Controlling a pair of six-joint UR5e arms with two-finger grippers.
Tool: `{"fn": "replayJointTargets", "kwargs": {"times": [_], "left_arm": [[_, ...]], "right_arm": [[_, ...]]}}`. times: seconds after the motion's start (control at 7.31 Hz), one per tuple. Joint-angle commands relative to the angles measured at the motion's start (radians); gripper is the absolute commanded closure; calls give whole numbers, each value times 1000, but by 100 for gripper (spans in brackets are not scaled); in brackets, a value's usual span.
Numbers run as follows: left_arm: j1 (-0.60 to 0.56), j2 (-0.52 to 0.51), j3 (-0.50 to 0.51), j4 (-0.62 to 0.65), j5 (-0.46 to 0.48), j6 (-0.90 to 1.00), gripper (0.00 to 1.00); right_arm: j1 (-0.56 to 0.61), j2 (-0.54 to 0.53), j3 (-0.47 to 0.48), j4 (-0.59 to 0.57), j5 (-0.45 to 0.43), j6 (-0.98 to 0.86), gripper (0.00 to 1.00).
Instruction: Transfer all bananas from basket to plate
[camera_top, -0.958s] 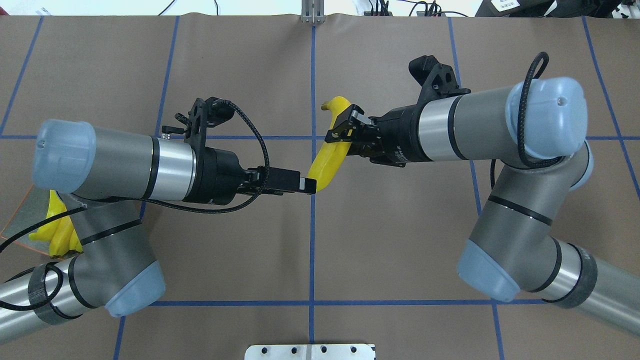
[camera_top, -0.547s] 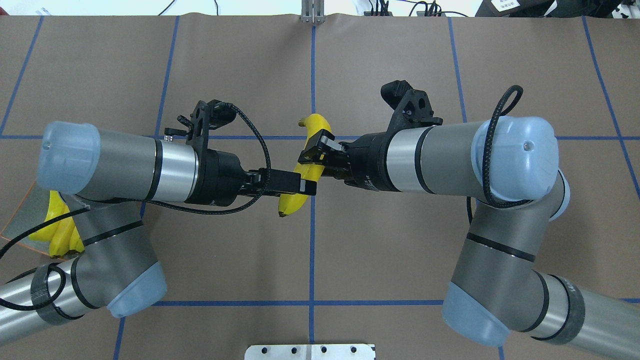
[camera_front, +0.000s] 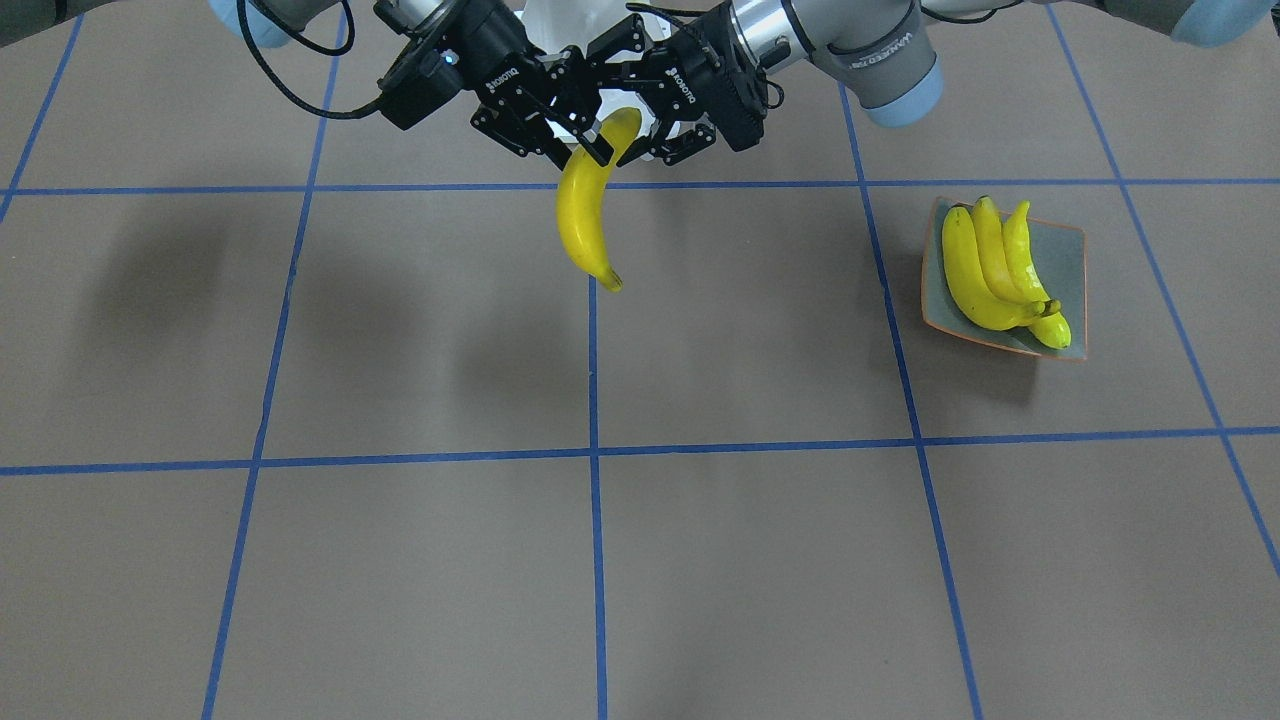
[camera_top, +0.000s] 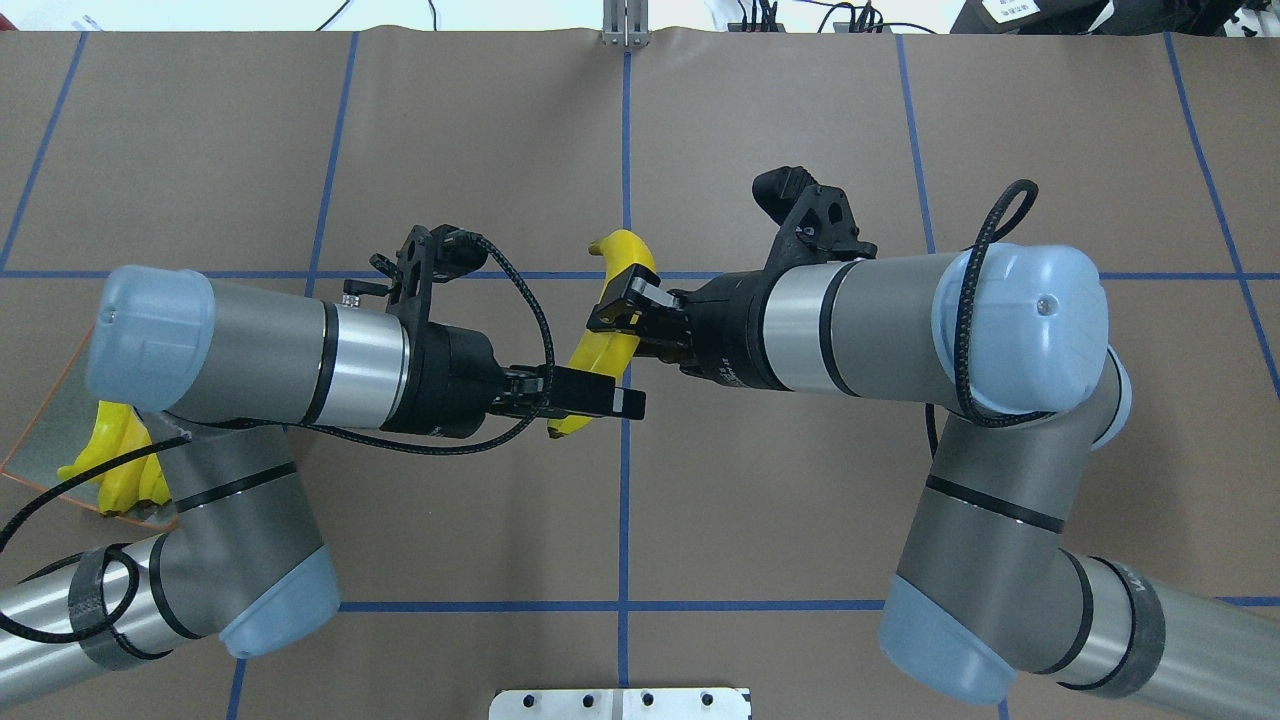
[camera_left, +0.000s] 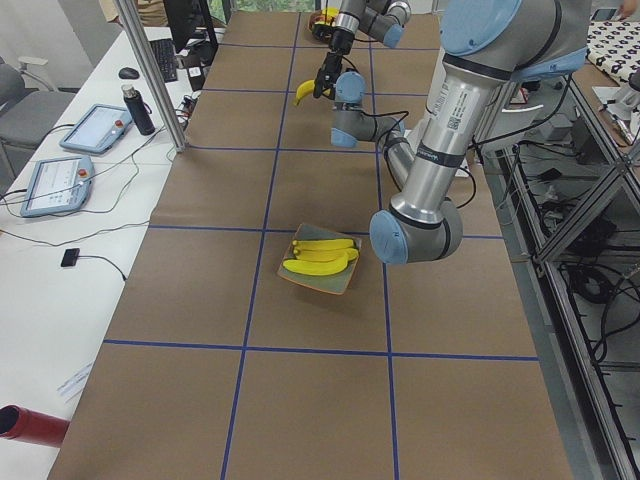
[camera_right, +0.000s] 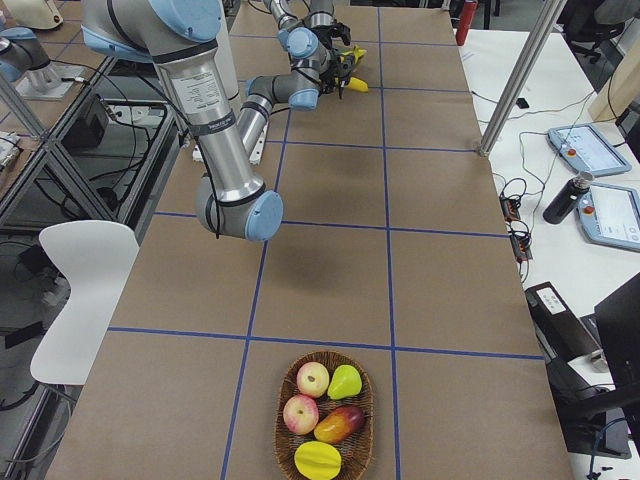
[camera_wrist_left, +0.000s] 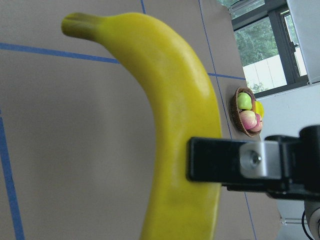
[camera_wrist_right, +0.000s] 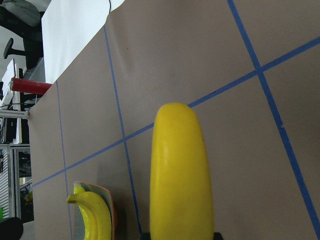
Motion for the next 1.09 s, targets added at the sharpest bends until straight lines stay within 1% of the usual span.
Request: {"fn": "replayJointTargets", "kwargs": {"times": [0.0, 0.14, 0.27, 0.41, 0.55, 0.68, 0.96], "left_arm": [[0, 1, -7, 0, 2, -1, 100], [-3, 1, -5, 0, 2, -1, 100], [-3, 3, -5, 2, 3, -1, 100], [-4, 6, -5, 3, 3, -1, 100], [-7, 16, -5, 3, 5, -1, 100], [-12, 56, -10, 2, 5, 1, 100], [-39, 250, -72, 3, 12, 10, 100]], "right_arm": [[0, 1, -1, 0, -2, -7, 98], [0, 1, -1, 0, -24, -9, 43], [-18, -2, -1, 0, -139, -15, 1], [-19, 1, 5, 0, -149, -23, 0], [-17, -1, 36, -3, -149, -58, 0], [15, -2, 60, -55, -132, -64, 0], [153, -22, 79, -182, -44, -101, 0]]}}
